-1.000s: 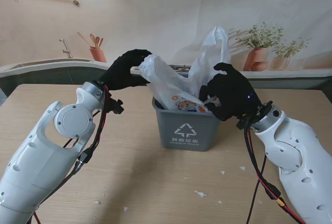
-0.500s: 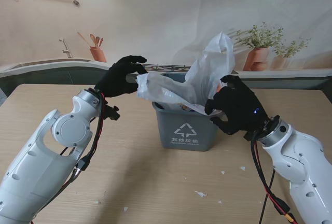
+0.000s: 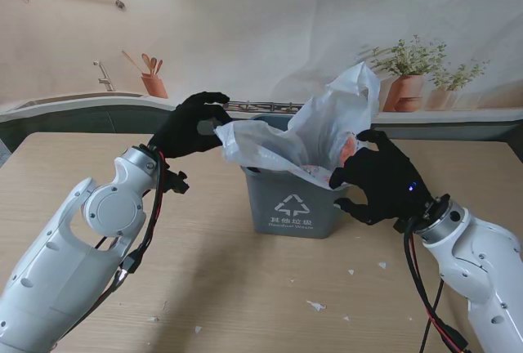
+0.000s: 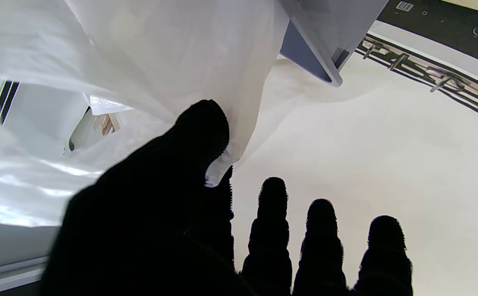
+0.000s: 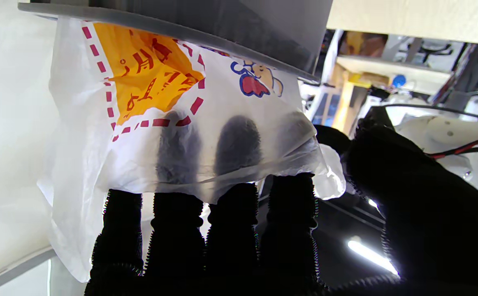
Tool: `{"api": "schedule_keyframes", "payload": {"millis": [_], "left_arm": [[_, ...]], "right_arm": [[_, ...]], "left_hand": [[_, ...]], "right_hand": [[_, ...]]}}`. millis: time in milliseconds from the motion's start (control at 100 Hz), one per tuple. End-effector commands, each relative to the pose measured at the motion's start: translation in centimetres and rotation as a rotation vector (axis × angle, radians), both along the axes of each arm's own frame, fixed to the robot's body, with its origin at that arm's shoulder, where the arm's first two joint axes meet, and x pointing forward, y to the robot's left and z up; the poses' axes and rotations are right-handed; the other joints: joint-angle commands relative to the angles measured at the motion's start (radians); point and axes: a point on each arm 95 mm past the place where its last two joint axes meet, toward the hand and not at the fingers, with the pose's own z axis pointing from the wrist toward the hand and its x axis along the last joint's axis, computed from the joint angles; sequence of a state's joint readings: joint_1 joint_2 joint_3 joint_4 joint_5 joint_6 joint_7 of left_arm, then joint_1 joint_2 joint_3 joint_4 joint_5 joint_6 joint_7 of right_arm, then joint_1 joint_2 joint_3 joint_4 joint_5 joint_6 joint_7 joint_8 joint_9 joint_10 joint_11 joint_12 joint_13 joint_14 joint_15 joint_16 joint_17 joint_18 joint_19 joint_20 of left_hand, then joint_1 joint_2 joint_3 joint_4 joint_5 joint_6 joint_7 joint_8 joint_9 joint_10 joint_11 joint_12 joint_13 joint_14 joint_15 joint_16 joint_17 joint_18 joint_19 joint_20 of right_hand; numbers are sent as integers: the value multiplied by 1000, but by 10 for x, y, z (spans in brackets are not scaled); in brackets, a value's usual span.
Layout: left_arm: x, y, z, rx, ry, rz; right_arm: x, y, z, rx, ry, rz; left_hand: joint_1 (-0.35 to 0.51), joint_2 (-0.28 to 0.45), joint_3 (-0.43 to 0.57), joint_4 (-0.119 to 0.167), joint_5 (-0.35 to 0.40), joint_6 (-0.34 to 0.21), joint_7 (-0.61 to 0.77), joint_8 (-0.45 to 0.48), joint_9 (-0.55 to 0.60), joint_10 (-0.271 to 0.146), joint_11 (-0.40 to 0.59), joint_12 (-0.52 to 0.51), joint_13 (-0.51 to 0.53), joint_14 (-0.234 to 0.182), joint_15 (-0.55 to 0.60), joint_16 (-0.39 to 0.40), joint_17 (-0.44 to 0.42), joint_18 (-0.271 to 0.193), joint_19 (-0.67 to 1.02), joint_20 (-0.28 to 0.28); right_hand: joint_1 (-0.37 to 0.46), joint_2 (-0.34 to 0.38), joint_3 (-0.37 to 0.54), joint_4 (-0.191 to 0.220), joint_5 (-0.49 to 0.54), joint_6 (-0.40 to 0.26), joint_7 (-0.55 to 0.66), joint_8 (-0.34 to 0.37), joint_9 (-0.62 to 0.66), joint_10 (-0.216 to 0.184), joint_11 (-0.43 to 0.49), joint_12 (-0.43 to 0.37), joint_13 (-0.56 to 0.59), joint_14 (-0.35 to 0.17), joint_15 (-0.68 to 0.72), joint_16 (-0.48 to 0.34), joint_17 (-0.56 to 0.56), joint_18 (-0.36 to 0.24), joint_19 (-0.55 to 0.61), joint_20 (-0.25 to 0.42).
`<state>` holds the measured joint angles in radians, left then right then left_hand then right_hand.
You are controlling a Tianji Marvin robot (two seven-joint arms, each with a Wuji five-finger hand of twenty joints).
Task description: Fit the garbage bag over the bin
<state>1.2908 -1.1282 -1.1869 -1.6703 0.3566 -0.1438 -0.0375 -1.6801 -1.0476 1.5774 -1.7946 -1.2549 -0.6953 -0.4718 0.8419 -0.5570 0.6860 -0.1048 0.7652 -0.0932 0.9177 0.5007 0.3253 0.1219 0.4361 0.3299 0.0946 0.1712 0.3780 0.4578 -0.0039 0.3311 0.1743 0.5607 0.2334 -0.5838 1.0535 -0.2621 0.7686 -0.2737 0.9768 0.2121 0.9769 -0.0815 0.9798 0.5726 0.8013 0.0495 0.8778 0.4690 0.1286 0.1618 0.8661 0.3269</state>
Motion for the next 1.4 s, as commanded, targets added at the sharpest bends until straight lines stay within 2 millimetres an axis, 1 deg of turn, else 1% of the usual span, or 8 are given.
{"api": "schedule_keyframes", "payload": {"millis": [0, 250, 270, 300, 320, 350, 750, 1390], "left_arm": [[-1, 0, -3, 5, 7, -4], [-3, 3, -10, 13, 6, 3], [-3, 3, -11, 13, 8, 4], [-3, 3, -12, 13, 10, 5], [-4, 4, -13, 13, 11, 6], [-4, 4, -14, 12, 11, 8], [-10, 7, -25, -16, 0, 31], [-16, 14, -50, -14, 10, 70]], "right_arm": [[-4, 0, -6, -14, 12, -9], [-8, -6, -14, -22, 21, -26], [-8, -7, -14, -20, 23, -28], [-8, -7, -15, -19, 26, -30], [-8, -8, -15, -17, 30, -31], [-8, -8, -16, -13, 37, -33], [-6, -9, -28, 61, 107, -45], [-6, -19, -40, 53, 143, -105]], "left_hand": [[30, 21, 11, -33, 18, -36, 25, 22, -7, -52, 15, 13, 6, -18, 18, -7, 2, 4, -13, 21], [31, 26, 12, -32, 13, -42, 23, 34, -10, -53, 16, 14, 6, -17, 21, -7, 1, 5, -12, 23], [32, 25, 11, -32, 14, -41, 23, 35, -10, -52, 16, 14, 5, -16, 21, -7, 1, 5, -12, 24], [32, 26, 11, -32, 14, -41, 23, 36, -11, -52, 16, 14, 5, -16, 21, -7, 1, 4, -12, 24], [32, 26, 12, -32, 13, -42, 22, 36, -12, -53, 16, 14, 5, -16, 21, -7, 1, 4, -12, 24], [32, 27, 11, -32, 12, -42, 22, 37, -12, -52, 16, 14, 5, -16, 21, -7, 2, 5, -12, 24], [36, 45, -6, -41, 3, -58, 20, 46, -21, -58, 19, 15, 7, -18, 27, -5, 9, 1, -9, 29], [48, 52, -21, -49, 0, -66, 25, 47, -23, -61, 24, 17, 7, -17, 35, -3, 15, 0, -3, 37]], "right_hand": [[-40, 40, -18, 52, 24, -3, -5, 19, -12, 34, -15, -11, -28, 22, 0, 14, -19, 21, 23, -16], [-78, 100, -65, 95, 76, 13, -23, 43, -22, 51, -59, -55, -34, 35, -8, 11, -22, 22, 17, -14], [-83, 111, -79, 116, 84, 20, -43, 82, -23, 52, -54, -66, -35, 35, -8, 12, -22, 22, 15, -10], [-98, 134, -82, 129, 95, 36, -46, 99, -20, 54, -52, -69, -33, 37, -6, 12, -22, 22, 14, -9], [-103, 138, -91, 156, 100, 43, -74, 167, -16, 55, -51, -73, -33, 37, -6, 12, -21, 23, 13, -7], [-109, 143, -95, 163, 105, 49, -81, 189, -8, 55, -51, -75, -31, 38, -6, 12, -21, 24, 13, -6], [-89, 220, -122, 167, 110, 80, -80, 206, 10, 65, -54, -81, -14, 44, 2, 13, -7, 25, 26, 0], [-92, 213, -124, 168, 124, 74, -86, 207, 43, 67, -53, -86, 13, 51, 4, 9, 7, 30, 49, -3]]}}
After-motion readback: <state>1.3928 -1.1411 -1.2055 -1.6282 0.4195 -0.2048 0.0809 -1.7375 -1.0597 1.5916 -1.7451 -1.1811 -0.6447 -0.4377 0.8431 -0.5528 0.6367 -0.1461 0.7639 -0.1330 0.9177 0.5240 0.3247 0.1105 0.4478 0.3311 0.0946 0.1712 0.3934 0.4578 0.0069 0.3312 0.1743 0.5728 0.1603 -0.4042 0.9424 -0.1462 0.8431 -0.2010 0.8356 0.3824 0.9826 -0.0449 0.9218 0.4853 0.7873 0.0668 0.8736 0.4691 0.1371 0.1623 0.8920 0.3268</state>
